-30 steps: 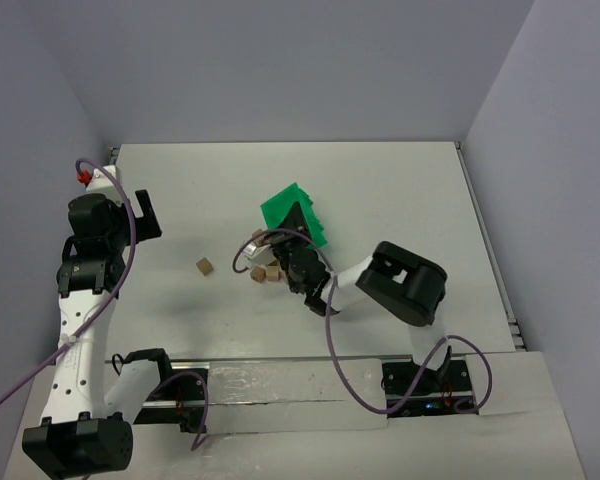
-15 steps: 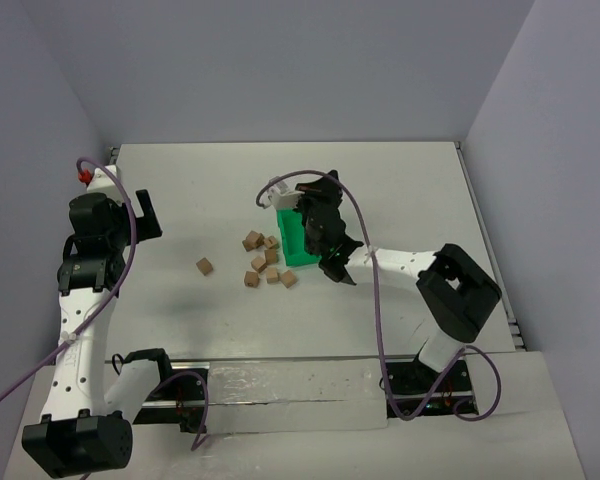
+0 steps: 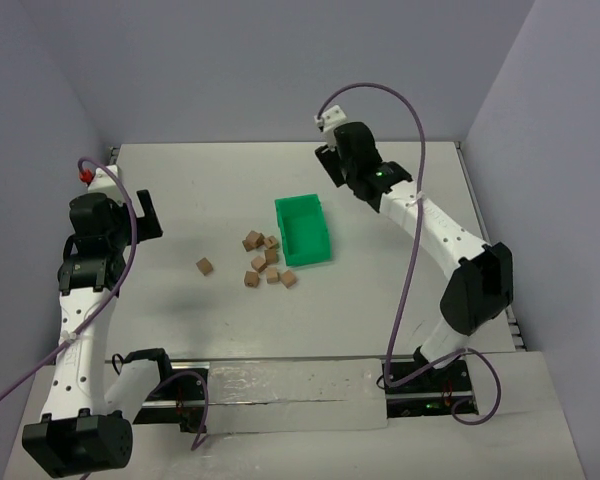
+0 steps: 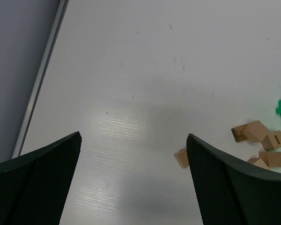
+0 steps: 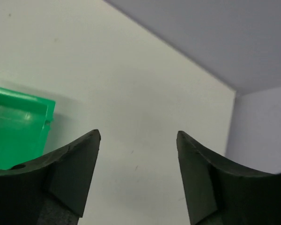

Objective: Build the wood block tower

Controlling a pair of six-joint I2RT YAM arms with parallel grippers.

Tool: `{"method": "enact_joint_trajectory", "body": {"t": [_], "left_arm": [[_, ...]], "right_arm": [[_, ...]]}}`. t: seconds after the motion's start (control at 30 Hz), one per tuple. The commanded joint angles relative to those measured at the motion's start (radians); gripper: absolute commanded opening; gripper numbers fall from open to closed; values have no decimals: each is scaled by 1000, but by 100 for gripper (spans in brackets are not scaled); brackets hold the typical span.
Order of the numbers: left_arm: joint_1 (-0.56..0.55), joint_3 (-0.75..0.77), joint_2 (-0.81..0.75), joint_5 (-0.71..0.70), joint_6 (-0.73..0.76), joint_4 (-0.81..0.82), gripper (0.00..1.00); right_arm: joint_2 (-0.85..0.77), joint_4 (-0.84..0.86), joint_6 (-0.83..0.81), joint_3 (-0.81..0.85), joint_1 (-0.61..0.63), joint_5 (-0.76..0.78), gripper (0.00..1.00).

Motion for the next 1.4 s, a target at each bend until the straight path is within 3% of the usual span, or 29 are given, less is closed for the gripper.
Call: {"method": "enact_joint_trajectory", "body": {"t": [0.0,0.43,0.8,1.0,1.1,1.17,1.27,1.37], "left_arm": [[6,8,10,25,0,40,99],[6,-17,18,13,9,51,99],[7,-29,56,24,7,77,99],[6,-29,78,21,9,87,99],[6,-31,84,23,10,92,99],[7,-32,90,18,13,96,99],[6,-37,94,16,16,101,99],[6,-42,108,13,15,113,99]], "right_arm": [[47,-308,318,51,-66,-247,76],[218,-333,463,100,-105,-441,84],[282,-302,457,71,-102,-499,84],[337,-286,455,82,-96,-487,78],[360,-278,458,93,-88,-473,70],[373,-272,461,96,-82,-460,57],[379,-272,478,99,-76,-434,46],[388,-293,505,133,-78,-386,15]]}}
